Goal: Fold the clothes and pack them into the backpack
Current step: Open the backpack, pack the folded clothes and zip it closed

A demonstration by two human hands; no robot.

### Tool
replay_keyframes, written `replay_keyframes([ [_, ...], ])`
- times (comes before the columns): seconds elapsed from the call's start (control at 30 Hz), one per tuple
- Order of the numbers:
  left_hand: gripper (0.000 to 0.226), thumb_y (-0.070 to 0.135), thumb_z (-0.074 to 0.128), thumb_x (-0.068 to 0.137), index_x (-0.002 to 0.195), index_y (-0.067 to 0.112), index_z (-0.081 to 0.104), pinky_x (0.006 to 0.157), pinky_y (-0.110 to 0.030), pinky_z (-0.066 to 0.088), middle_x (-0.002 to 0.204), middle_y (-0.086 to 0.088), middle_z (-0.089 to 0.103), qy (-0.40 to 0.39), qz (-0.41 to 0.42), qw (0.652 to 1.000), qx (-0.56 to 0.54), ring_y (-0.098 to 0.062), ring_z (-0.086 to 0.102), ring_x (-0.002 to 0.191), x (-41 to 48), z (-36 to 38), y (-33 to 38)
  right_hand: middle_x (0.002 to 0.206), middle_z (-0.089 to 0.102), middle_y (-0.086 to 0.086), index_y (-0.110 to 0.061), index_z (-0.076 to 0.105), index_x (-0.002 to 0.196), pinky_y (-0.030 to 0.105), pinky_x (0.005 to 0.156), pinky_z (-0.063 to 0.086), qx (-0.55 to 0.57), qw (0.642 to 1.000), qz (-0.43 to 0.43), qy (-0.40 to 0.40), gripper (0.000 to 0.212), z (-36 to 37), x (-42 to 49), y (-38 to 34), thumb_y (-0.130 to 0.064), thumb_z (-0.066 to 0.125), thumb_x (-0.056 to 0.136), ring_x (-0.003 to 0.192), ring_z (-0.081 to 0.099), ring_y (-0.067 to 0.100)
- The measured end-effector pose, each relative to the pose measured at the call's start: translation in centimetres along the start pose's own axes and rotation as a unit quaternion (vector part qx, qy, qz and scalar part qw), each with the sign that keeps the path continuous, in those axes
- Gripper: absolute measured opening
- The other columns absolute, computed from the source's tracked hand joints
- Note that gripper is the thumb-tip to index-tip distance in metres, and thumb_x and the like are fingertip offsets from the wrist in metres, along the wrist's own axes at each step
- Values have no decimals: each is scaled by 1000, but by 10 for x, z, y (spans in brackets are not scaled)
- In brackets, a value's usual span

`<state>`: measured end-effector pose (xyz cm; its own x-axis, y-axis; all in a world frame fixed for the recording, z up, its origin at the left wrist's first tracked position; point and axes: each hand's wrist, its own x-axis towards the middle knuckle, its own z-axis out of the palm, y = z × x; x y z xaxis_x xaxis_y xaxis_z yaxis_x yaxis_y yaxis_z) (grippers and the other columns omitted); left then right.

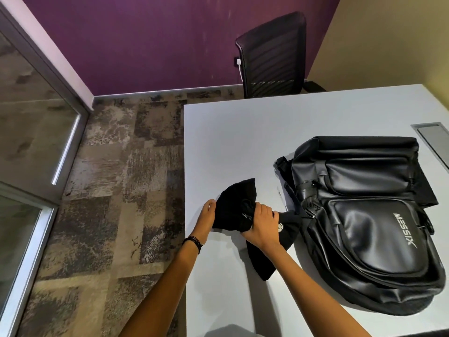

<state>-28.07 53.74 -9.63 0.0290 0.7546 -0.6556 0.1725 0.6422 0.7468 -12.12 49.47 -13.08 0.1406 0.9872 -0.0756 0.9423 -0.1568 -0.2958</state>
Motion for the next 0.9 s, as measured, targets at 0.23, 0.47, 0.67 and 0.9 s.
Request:
replay_keyframes([
  [0.23,20,17,44,100,111,12,60,93,-34,47,121,-9,56,-2,66,996,-68,-27,53,116,-2,-7,17,81,58,-2,-20,48,86,39,77,48,150,986,77,13,50,-25,0,1,-56,60,53,82,58,25],
  [0.47,37,23,37,102,135,7,46,90,-31,48,135,-12,52,-55,105,990,-79,-25,56,114,-14,4,34,78,56,-8,-22,47,82,33,71,47,226,965,109,77,45,-60,-1,-10,-44,69,49,78,58,20],
  [0.67,44,32,27,103,141,12,37,104,-36,39,141,-9,46,-117,111,985,-63,-28,46,130,-34,34,48,79,56,-11,-25,48,86,38,77,50,257,950,124,125,47,-95,-7,-12,-45,68,48,85,59,19],
  [0.9,48,41,18,102,137,19,42,99,-31,43,132,-8,55,-197,166,966,-10,-21,54,118,-63,73,58,91,59,-6,-21,52,99,38,87,43,279,924,152,211,54,-142,-28,8,-37,72,52,99,57,26],
])
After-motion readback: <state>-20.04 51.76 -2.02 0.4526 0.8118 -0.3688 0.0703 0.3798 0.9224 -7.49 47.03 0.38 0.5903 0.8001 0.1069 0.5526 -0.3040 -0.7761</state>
